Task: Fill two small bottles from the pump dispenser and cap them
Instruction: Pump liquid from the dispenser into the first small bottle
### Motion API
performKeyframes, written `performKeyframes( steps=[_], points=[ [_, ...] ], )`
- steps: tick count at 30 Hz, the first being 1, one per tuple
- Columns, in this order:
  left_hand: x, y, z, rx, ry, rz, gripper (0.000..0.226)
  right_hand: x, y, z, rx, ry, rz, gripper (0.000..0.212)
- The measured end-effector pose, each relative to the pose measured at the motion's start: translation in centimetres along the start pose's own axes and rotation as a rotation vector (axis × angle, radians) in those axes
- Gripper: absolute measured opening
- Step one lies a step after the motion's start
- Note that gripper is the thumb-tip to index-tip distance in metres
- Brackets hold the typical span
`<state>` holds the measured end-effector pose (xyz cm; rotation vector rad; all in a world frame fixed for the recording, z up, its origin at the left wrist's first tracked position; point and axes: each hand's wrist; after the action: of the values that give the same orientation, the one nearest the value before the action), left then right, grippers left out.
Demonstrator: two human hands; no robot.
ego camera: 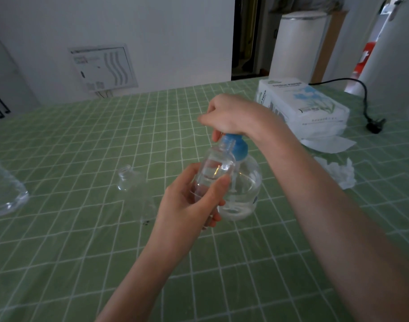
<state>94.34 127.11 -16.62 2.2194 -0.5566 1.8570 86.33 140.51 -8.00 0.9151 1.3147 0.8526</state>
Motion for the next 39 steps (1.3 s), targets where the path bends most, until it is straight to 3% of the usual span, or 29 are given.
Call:
performKeyframes(
  steps=[16,23,34,39],
  points=[
    [-0.45,-0.02,0.04,0.015,0.007,-0.007,0.007,0.25,-0.57,0.14,-0.058,-0.012,0.020,0.033],
    [-0.15,0.03,-0.23,0.008,-0.014,0.007,0.010,-0.14,0.26,0.07,0.035,0.002,-0.036,0.030],
    [-0.35,0.13,0.10,-0.014,-0.004,0.003,0.019,0.20,-0.43,0.15,-0.055,-0.025,0.004,0.035],
    [-0.53,0.20,0.00,-0.003,0.005,-0.007,0.008,0.24,-0.58,0.22,-0.038,-0.031,-0.014,0.036]
  ],
)
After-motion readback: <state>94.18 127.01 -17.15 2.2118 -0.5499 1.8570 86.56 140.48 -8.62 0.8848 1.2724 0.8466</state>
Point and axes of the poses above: each hand's wrist, its own z-axis away from the middle knuckle, its own y-axis out of the back of the hand, x = y × z, and after that the axes turned 6 degrees about z, right-handed
